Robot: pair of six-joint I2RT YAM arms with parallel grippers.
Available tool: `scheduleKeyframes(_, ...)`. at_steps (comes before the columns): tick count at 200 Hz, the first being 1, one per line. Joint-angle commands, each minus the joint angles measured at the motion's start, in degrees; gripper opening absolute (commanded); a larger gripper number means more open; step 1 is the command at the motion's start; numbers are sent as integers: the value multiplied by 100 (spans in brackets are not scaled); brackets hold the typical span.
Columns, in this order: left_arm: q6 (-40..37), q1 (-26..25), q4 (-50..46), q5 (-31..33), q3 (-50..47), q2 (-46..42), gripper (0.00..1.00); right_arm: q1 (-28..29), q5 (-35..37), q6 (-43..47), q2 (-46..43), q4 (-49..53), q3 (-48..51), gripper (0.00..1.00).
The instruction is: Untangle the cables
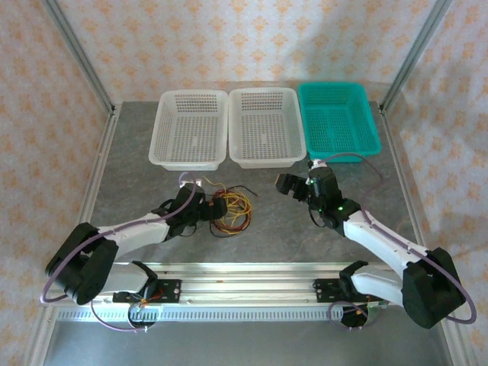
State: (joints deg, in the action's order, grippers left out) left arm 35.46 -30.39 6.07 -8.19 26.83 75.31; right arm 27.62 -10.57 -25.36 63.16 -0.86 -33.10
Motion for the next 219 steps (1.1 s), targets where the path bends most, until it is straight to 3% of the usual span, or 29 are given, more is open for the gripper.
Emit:
scheduleKeyframes(1,148,-158,351,-28,197,209,99,33,228,-111,-89,12,23,100)
scheduleKeyframes(117,470,-1558,1485,-498,1359,1665,99,-43,1596,-766,-503,762,137,100)
scheduleKeyframes(153,534,-1609,1372,79,1256,1385,99,-135,1540,-654,-704,949,157,100)
scheduleKeyframes(189,280,-1606,662,978,1125,526,99,-178,898,-238,-623,1329,-58,97)
scheduleKeyframes(219,321,-1608,277,1414,1033,-51,99,-89,291,116,-562,1495,-239,87)
